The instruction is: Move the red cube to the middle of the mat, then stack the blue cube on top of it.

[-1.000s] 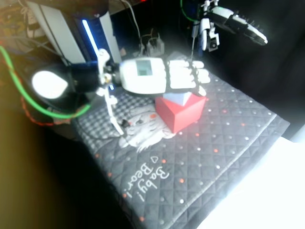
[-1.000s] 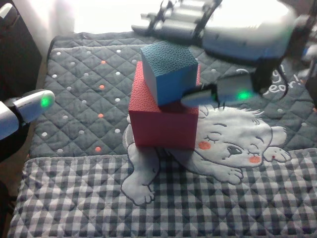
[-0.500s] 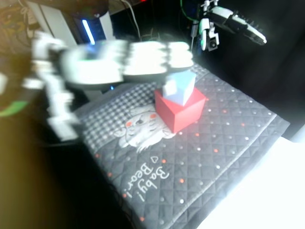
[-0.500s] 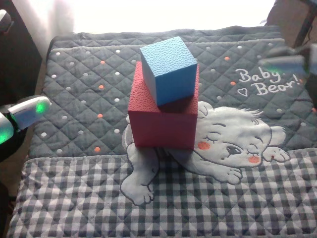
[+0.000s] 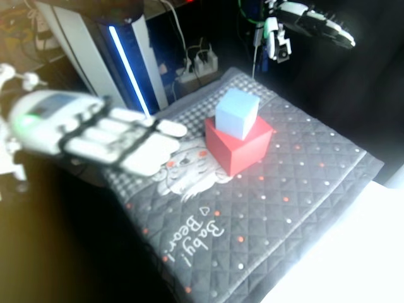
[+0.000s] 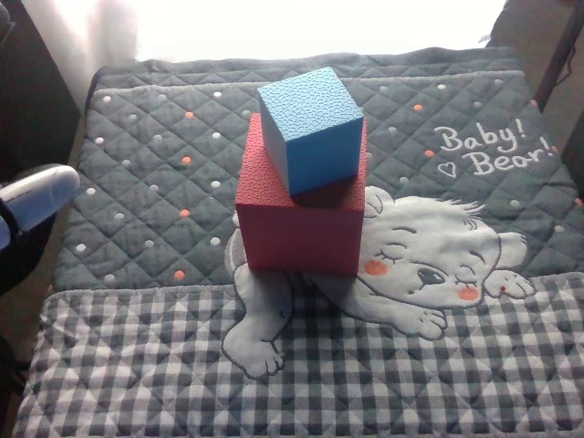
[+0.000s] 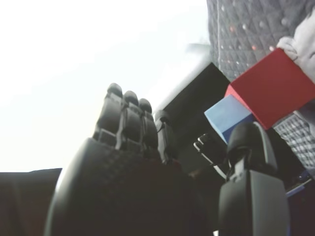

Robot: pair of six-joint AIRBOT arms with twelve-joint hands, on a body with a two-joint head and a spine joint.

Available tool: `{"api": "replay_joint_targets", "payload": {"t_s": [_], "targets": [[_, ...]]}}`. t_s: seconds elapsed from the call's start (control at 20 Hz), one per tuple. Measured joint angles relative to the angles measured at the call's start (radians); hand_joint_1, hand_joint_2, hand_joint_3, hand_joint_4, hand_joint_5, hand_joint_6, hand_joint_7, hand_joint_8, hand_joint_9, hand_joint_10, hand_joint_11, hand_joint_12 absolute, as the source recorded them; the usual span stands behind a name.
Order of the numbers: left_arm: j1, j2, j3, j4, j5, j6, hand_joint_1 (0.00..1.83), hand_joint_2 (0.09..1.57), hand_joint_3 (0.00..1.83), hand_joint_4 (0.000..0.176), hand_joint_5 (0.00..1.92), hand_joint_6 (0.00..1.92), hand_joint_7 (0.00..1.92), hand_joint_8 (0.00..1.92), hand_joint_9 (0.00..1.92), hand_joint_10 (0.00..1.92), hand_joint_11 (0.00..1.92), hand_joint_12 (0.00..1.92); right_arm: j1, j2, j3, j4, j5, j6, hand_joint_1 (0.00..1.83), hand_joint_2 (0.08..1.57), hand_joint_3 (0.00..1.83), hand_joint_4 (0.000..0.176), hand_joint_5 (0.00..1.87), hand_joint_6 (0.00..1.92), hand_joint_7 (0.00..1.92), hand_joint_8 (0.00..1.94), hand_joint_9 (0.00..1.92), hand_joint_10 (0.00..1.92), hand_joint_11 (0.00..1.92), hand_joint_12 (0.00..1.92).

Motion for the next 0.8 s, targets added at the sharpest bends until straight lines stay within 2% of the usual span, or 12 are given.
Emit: {"api": "replay_joint_targets", "payload": {"t_s": [0.1,0.2,0.25,0.3,0.35,0.5,0.55,0.6,0.65,0.7,0.75,0.8], "targets": [[-0.004,0.010,0.000,0.002,0.000,0.000,0.57,1.15,0.01,0.168,0.00,0.00,0.00,0.00,0.00,0.00,0.00,0.00,-0.053,0.024,-0.024,0.026,0.083,-0.006,0.48,1.13,0.00,0.147,0.00,0.00,0.00,0.00,0.00,0.00,0.00,0.00],[-0.026,0.019,0.003,0.017,0.000,-0.010,0.53,1.18,0.02,0.165,0.00,0.00,0.00,0.00,0.00,0.00,0.00,0.00,-0.143,0.045,-0.054,0.061,0.240,-0.011,0.51,1.15,0.00,0.092,0.00,0.00,0.00,0.00,0.00,0.00,0.00,0.00],[-0.034,0.019,0.012,0.027,-0.002,-0.023,0.45,1.20,0.02,0.174,0.00,0.00,0.00,0.00,0.00,0.00,0.00,0.00,-0.178,0.046,-0.061,0.075,0.296,-0.010,0.54,1.16,0.00,0.099,0.00,0.00,0.00,0.00,0.00,0.00,0.00,0.00],[-0.053,0.019,0.027,0.045,0.002,-0.048,0.44,1.21,0.02,0.176,0.00,0.00,0.00,0.00,0.00,0.00,0.01,0.00,-0.223,0.046,-0.068,0.092,0.375,-0.010,0.50,1.21,0.02,0.092,0.00,0.00,0.00,0.00,0.00,0.00,0.00,0.00],[-0.079,0.019,0.045,0.062,0.000,-0.074,0.46,1.24,0.00,0.176,0.00,0.00,0.00,0.00,0.00,0.00,0.00,0.00,-0.283,0.045,-0.078,0.124,0.475,-0.010,0.60,1.24,0.02,0.138,0.00,0.00,0.00,0.00,0.00,0.00,0.00,0.00],[-0.139,0.020,0.068,0.124,-0.005,-0.110,0.56,1.18,0.00,0.176,0.00,0.00,0.00,0.00,0.00,0.00,0.00,0.00,-0.339,0.058,-0.100,0.156,0.643,-0.010,0.51,1.22,0.01,0.136,0.00,0.00,0.00,0.00,0.00,0.00,0.00,0.00],[-0.157,0.021,0.075,0.154,-0.008,-0.119,0.59,1.19,0.00,0.176,0.00,0.00,0.00,0.00,0.00,0.00,0.00,0.00,-0.349,0.063,-0.104,0.150,0.696,-0.009,0.58,1.19,0.00,0.092,0.08,0.03,0.00,0.00,0.00,0.00,0.00,0.00],[-0.171,0.025,0.075,0.173,-0.008,-0.119,0.67,1.18,0.00,0.176,0.00,0.00,0.00,0.00,0.00,0.00,0.00,0.00,-0.357,0.064,-0.106,0.145,0.738,-0.003,0.53,1.13,0.00,0.054,0.24,0.06,0.00,0.00,0.00,0.00,0.00,0.00],[-0.186,0.037,0.075,0.204,-0.007,-0.117,0.72,1.17,0.00,0.176,0.00,0.00,0.00,0.00,0.00,0.00,0.00,0.00,-0.360,0.064,-0.106,0.139,0.761,0.003,0.54,1.09,0.00,0.062,0.30,0.07,0.00,0.00,0.00,0.00,0.00,0.00],[-0.204,0.042,0.075,0.229,-0.009,-0.114,0.84,1.24,0.00,0.176,0.55,1.13,0.01,0.00,0.01,0.00,0.00,0.00,-0.361,0.063,-0.106,0.142,0.761,0.005,0.79,1.25,0.00,0.153,0.60,1.15,0.00,0.00,0.00,0.00,0.00,0.00],[-0.232,0.045,0.075,0.252,-0.010,-0.100,0.85,1.28,0.01,0.167,0.62,1.42,0.04,0.00,0.01,0.00,0.00,0.00,-0.364,0.056,-0.100,0.146,0.766,0.006,0.84,1.27,0.00,0.171,0.67,1.38,0.00,0.00,0.00,0.00,0.00,0.00],[-0.267,0.045,0.075,0.278,-0.013,-0.090,0.81,1.32,0.01,0.174,0.58,1.55,0.01,0.00,0.01,0.00,0.00,0.00,-0.365,0.048,-0.096,0.147,0.764,0.020,0.87,1.26,0.00,0.175,0.71,1.38,0.00,0.00,0.00,0.00,0.00,0.00]]}}
